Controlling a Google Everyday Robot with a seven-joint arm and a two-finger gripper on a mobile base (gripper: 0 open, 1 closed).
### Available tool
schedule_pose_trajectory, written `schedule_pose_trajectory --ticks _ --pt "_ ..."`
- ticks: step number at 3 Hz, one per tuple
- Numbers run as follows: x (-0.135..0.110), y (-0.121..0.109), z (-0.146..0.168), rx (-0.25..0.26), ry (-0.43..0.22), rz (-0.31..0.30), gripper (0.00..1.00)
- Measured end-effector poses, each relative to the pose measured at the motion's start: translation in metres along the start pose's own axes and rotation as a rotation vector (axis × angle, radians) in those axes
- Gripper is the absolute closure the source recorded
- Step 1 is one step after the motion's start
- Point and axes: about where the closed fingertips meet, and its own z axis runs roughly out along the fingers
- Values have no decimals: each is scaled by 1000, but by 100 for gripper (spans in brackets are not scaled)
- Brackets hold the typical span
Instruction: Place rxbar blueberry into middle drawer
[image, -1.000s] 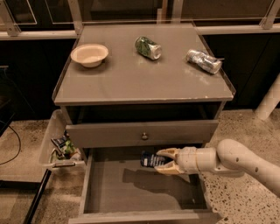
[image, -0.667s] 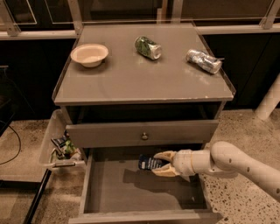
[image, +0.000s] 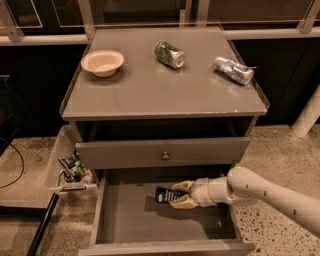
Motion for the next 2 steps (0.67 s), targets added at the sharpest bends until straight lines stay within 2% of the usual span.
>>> schedule_pose_trajectory --ticks 2 --pt "34 -9 25 16 102 -29 100"
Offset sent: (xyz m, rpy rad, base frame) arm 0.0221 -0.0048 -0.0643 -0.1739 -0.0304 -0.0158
